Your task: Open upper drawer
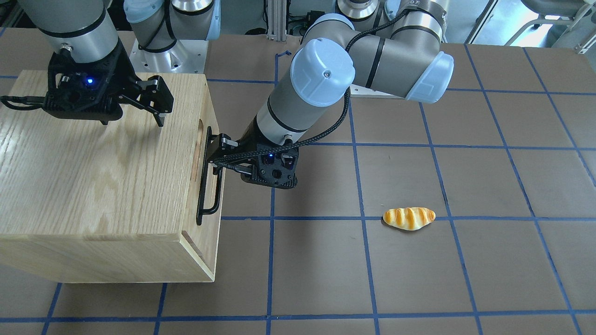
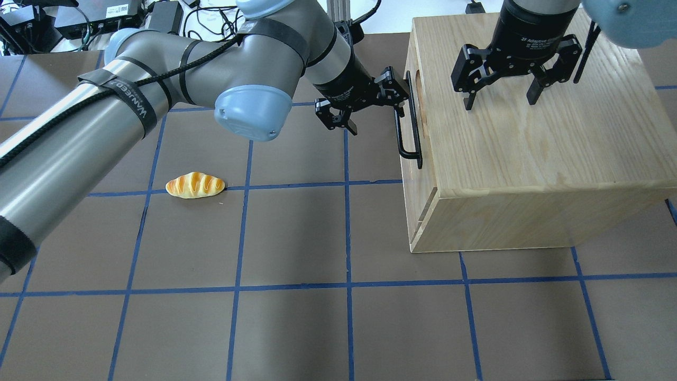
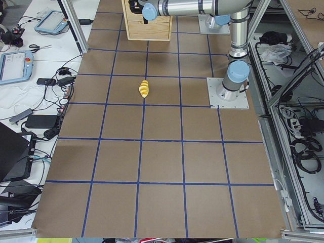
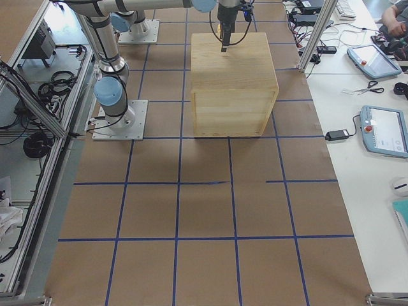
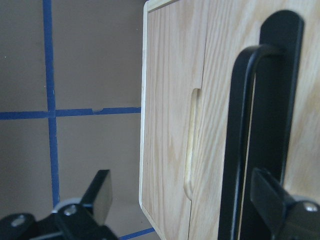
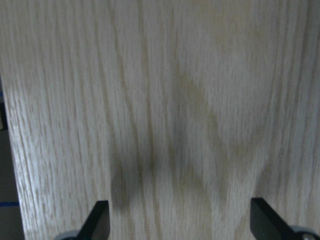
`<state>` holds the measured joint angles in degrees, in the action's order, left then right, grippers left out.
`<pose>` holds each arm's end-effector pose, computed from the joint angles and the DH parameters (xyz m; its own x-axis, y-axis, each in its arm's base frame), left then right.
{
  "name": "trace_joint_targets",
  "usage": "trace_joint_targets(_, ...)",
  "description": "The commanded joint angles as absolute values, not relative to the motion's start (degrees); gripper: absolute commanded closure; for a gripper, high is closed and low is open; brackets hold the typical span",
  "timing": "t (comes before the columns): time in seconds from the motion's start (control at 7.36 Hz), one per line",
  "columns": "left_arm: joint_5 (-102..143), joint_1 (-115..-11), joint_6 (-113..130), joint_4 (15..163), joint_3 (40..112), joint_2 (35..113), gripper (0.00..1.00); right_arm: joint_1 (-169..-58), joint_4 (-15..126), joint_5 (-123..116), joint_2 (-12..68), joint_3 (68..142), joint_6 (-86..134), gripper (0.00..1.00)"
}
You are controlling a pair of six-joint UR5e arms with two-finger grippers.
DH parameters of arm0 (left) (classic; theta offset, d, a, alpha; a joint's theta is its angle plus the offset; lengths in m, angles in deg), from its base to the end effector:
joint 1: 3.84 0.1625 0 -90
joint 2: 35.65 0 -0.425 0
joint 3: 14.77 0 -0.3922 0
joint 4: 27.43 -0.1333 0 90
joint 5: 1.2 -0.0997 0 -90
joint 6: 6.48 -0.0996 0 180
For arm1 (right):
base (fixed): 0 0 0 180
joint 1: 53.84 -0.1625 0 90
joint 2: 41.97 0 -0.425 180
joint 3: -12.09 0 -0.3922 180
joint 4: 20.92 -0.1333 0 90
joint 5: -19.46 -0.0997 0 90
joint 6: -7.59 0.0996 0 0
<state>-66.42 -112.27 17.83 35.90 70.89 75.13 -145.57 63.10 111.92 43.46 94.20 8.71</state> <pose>-0.3688 -0.5529 0.3776 -0.8916 -0.0584 0.4490 -0.0614 0.9981 0.0080 0.1447 -0.5162 0.5048 -0.9990 -0.0126 0.0438 -0.0106 0.9989 0.0456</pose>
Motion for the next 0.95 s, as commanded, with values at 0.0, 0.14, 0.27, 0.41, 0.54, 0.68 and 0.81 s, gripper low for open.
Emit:
trace_joint_targets(0.0, -66.6, -113.1, 17.7, 34.5, 70.9, 76.1, 0.00, -145.6, 63.1, 111.9, 43.5, 94.2, 8.7, 0.00)
trace_joint_targets(0.14, -66.8, -113.1, 16.9, 34.4, 70.9, 76.2, 0.00, -145.6, 63.1, 111.9, 43.5, 94.2, 8.6, 0.00)
trace_joint_targets(0.27, -67.1, -113.1, 16.6, 34.4, 71.8, 76.2, 0.00, -145.6, 63.1, 111.9, 43.5, 94.2, 8.7, 0.00)
trace_joint_targets(0.41, -67.3, -113.1, 16.3, 34.1, 73.1, 75.6, 0.00, -145.6, 63.1, 111.9, 43.5, 94.2, 8.6, 0.00)
trace_joint_targets(0.54, -67.4, -113.1, 15.8, 32.6, 73.3, 75.9, 0.00, -145.6, 63.1, 111.9, 43.5, 94.2, 8.6, 0.00)
trace_joint_targets(0.68, -67.5, -113.0, 15.7, 32.3, 73.2, 75.8, 0.00, -145.6, 63.1, 111.9, 43.5, 94.3, 8.7, 0.00)
trace_joint_targets(0.81, -69.5, -113.0, 14.8, 32.4, 73.6, 74.9, 0.00, -145.6, 63.1, 111.9, 43.5, 94.2, 8.6, 0.00)
